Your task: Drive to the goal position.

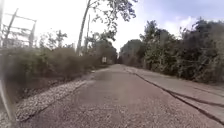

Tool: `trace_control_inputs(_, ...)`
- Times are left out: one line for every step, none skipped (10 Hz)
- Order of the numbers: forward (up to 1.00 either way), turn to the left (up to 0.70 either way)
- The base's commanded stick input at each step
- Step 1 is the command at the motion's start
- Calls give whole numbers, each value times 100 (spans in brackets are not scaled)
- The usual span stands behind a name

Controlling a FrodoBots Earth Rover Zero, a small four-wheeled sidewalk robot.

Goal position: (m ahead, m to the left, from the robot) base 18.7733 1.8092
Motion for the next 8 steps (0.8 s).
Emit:
trace_control_inputs(70, 0)
trace_control_inputs(70, 0)
trace_control_inputs(70, 0)
trace_control_inputs(70, 0)
trace_control_inputs(70, 0)
trace_control_inputs(70, 0)
trace_control_inputs(70, 0)
trace_control_inputs(70, 0)
